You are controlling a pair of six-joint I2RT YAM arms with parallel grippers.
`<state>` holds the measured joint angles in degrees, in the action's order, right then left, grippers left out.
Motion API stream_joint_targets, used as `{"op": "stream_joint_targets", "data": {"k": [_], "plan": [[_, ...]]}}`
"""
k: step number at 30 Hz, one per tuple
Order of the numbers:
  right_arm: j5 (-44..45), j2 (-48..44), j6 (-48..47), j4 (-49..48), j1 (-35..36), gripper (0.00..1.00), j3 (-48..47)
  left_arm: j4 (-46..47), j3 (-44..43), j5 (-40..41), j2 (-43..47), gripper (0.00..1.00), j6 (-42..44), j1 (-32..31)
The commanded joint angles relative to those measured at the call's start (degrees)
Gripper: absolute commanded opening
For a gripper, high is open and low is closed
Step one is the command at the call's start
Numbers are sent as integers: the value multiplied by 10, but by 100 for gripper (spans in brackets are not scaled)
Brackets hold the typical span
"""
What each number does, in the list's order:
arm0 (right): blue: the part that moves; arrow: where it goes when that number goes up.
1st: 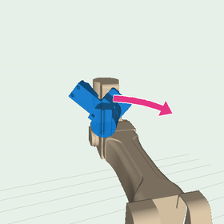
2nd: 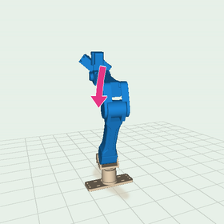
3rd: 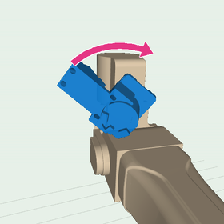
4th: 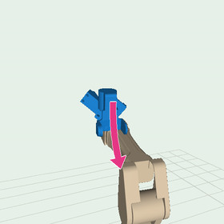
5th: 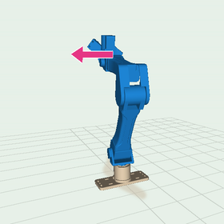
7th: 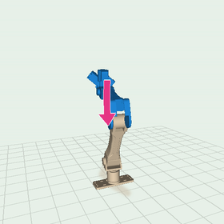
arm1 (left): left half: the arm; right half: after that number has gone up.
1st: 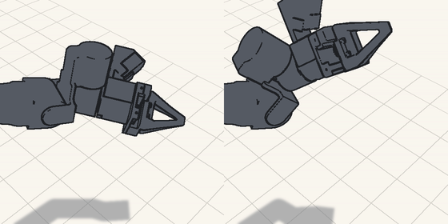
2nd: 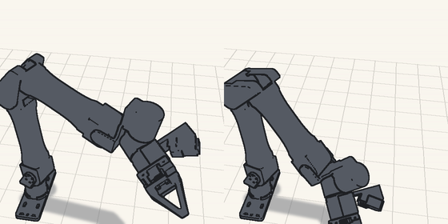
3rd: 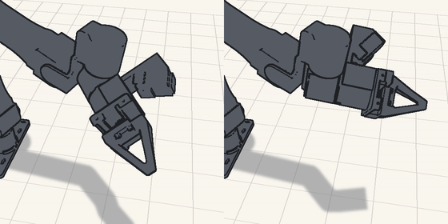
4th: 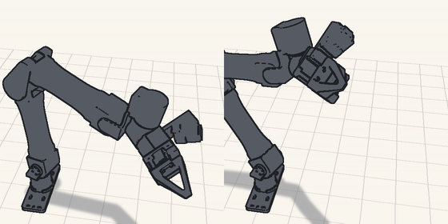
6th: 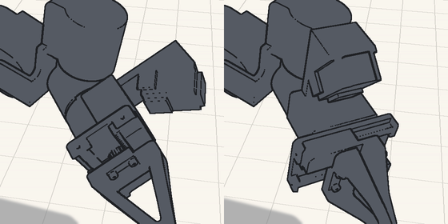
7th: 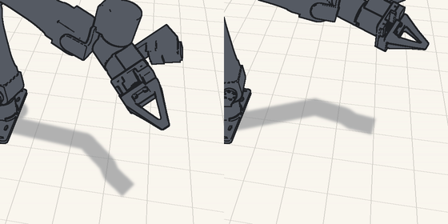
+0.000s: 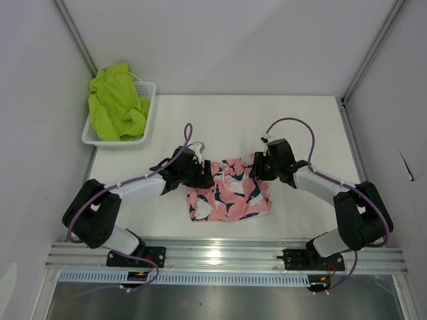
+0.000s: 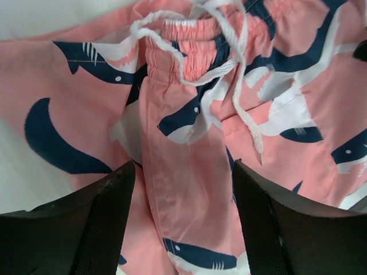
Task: Fold and stack the shorts
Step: Neatly place the folded shorts to the corner
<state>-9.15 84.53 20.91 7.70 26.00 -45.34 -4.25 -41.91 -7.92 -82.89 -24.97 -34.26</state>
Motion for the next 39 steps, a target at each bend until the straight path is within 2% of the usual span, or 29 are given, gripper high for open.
{"op": "stream_joint_targets", "data": {"k": [1, 7, 8, 12, 13, 15, 16, 19, 21, 22, 32, 33, 34, 35, 38, 39], "plan": [[-12, 7, -8, -29, -5, 42, -4, 31, -8, -24, -28, 71, 8, -4], [-13, 19, -10, -36, -5, 37, -2, 29, -16, -11, -54, 49, 7, -5], [-12, 21, -10, -35, -5, 35, -3, 28, -13, -3, -53, 41, 7, -5], [-12, 32, -11, -37, -7, 27, -5, 21, -16, 5, -45, 33, 9, -5], [-12, 34, -11, -38, -8, 22, -5, 21, -17, 6, -43, 32, 10, -5], [-10, 39, -10, -37, -8, 11, -7, 17, -19, 8, -42, 24, 10, -5], [-7, 41, -9, -34, -9, 2, -8, 17, -19, 7, -41, 22, 10, -5], [14, 42, -3, -26, -13, 0, -11, 16, -19, 12, -40, 12, 10, -5], [32, 45, 0, -23, -17, 0, -13, 11, -19, 20, -39, 1, 9, -5], [41, 45, 4, -21, -21, 0, -14, 10, -18, 25, -36, 0, 6, -5], [63, 60, 16, -19, -31, 0, -16, -8, 2, 103, -20, 0, -28, -4], [63, 60, 17, -20, -31, 0, -16, -7, 2, 102, -22, 2, -28, -4], [62, 60, 17, -21, -31, 0, -16, -7, 2, 102, -24, 7, -29, -4], [60, 60, 17, -22, -31, 0, -17, -5, -1, 98, -24, 25, -29, -4], [57, 56, 17, -19, -31, 3, -19, 2, 1, 87, -17, 48, -29, -4], [58, 54, 17, -17, -31, 4, -19, 2, 1, 88, -14, 53, -29, -4]]}}
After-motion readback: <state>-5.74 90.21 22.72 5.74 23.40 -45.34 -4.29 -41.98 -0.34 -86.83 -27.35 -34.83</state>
